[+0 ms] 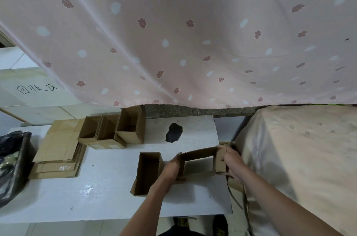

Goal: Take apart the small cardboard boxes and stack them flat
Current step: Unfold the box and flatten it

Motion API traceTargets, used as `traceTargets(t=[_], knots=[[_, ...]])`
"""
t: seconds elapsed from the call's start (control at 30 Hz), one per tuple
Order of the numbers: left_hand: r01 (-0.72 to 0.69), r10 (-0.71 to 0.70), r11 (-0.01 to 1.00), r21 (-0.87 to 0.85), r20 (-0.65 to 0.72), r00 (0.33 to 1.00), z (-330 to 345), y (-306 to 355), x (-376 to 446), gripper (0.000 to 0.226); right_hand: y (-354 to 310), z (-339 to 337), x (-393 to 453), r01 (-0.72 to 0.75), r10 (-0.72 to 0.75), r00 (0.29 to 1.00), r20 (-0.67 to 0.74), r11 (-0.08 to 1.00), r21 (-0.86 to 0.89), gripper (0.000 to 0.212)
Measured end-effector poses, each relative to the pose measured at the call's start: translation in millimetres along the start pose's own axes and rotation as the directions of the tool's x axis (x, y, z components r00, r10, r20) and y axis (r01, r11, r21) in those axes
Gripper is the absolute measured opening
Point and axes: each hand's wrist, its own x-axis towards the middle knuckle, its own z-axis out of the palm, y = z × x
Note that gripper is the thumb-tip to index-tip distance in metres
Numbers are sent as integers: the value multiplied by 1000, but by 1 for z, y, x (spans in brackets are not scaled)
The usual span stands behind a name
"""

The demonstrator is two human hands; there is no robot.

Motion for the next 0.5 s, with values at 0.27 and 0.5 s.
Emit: traceTargets(t=[0.27, 0.5], knots=[[-365, 314, 869, 333, 199, 928, -11, -2, -4, 47, 1, -6, 10, -106, 80, 994, 79, 907, 407, 34], [-550, 519, 479, 684, 284, 806, -1, -19, 2, 55, 19, -21, 31, -161, 142, 972, -187, 983, -90, 41]])
